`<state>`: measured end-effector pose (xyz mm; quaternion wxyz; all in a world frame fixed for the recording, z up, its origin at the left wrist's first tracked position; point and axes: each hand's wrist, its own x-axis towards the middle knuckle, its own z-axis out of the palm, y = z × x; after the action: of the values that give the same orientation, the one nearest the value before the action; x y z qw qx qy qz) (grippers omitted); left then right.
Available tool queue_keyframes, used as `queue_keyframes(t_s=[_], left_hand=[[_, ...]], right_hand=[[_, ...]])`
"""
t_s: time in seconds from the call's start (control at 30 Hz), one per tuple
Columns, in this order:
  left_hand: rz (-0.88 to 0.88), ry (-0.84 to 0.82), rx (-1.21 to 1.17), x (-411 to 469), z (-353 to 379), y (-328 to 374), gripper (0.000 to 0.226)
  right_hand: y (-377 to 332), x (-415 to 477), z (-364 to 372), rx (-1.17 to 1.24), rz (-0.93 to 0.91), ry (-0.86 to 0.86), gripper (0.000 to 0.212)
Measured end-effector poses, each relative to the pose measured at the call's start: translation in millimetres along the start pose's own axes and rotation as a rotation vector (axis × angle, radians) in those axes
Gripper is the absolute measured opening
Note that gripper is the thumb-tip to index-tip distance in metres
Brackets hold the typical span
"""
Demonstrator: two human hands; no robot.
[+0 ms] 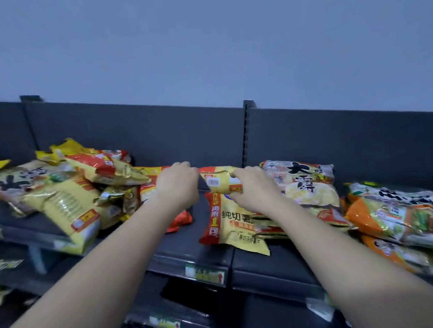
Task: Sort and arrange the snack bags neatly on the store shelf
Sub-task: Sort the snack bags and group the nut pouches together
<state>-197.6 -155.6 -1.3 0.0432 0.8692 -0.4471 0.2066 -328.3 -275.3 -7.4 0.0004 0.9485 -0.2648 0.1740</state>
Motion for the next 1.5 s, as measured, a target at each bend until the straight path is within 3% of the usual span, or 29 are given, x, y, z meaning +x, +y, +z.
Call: queue_keyframes(t_s=[0.27, 0.67, 0.9, 1.23, 1.5], left_hand=[[-0.14, -0.039, 0.064, -47, 14, -159, 0.032], [-0.28, -0.116, 0.041, -80, 57, -346, 0.011], [-0.373, -0.085, 0.018, -64, 88, -428, 0.03], [-0.48, -0.162, 0.114, -5, 134, -539, 0.033], [-0.596, -0.262, 0.002, 41, 176, -578, 0.058]], right_hand=[[-150, 44, 42, 0.007, -0.164, -0.08, 0.052], [-327, 107, 100, 0.092, -0.313, -0.083, 0.049], [-404, 169, 126, 0.126, -0.421, -0.07, 0.044], [-485, 284, 184, 0.101, -0.432, -0.416, 0.058], [-496, 325, 224, -0.048, -0.427, -0.555, 0.061]])
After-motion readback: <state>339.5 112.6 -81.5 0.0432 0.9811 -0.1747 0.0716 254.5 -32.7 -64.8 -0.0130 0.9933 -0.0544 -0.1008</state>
